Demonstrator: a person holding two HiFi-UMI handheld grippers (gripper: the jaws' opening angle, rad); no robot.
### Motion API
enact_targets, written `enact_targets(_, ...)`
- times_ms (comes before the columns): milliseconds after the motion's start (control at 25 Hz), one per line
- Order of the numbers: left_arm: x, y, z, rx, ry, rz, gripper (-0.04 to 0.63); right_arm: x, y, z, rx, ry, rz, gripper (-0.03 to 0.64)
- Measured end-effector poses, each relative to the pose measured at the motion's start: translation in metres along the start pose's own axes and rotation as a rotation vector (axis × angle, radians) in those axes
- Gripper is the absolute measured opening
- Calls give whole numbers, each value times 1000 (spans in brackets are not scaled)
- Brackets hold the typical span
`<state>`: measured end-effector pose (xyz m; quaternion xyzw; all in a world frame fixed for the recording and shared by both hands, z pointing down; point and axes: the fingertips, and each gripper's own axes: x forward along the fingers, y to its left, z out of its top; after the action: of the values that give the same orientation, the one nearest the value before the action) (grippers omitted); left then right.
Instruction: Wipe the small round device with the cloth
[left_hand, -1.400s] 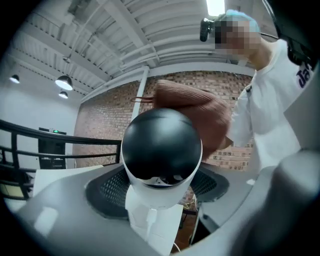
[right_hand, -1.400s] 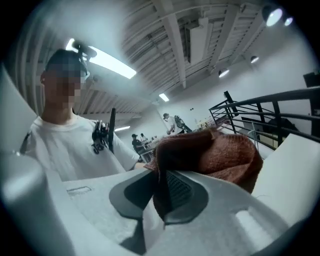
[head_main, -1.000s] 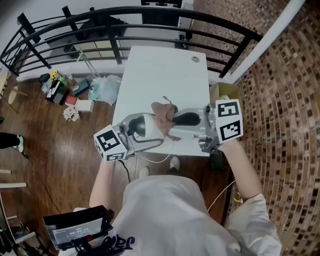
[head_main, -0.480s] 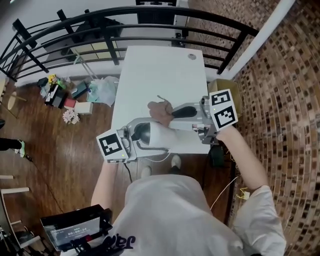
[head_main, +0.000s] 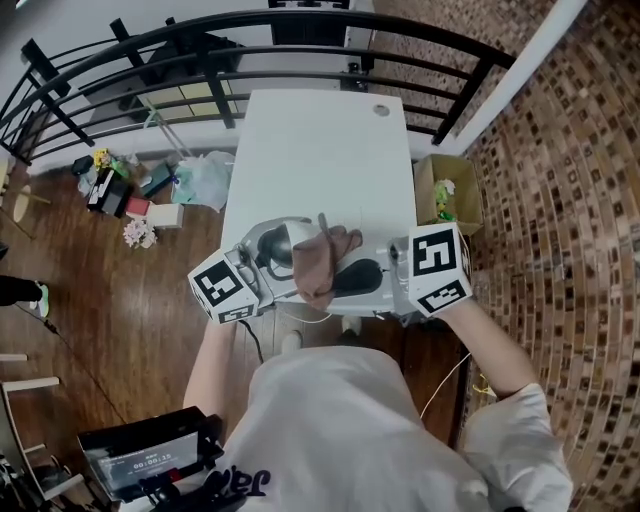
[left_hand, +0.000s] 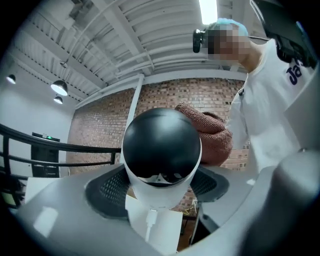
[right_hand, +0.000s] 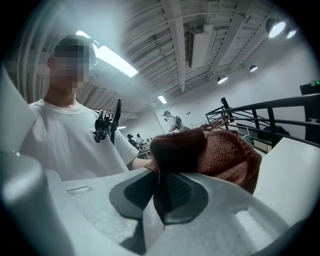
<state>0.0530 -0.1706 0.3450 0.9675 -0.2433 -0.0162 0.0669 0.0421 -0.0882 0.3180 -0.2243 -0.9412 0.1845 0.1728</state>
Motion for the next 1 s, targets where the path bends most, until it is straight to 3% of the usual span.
enact_targets(120, -1, -6, -6, 1, 7, -22, 391, -18, -5, 12, 17, -88, -20, 34)
enact_targets(240, -5, -23, -2, -3, -22, -103, 391, -65, -34, 36, 80, -252, -120, 34)
enact_targets(360, -3, -44, 7, 9, -50, -201, 391, -88, -68, 32, 146, -283, -201, 34)
enact_targets(440, 2, -55, 10, 22, -52, -254, 391, -78, -79, 20, 189, -244, -187, 34)
enact_targets(560, 8, -61, 10, 30, -48, -298, 391, -62, -82, 11, 300, -258, -75, 34)
enact_targets(680, 4, -52, 8, 14, -53, -276, 391, -62, -73, 16, 327, -298, 10, 34)
enact_targets(840, -1, -33, 4, -12, -56, -192, 391, -53, -45, 28, 209, -256, 15, 34)
enact_targets(1000, 0, -12, 7, -62, -95, -93, 391, -29, -14, 20, 70, -149, -4, 32)
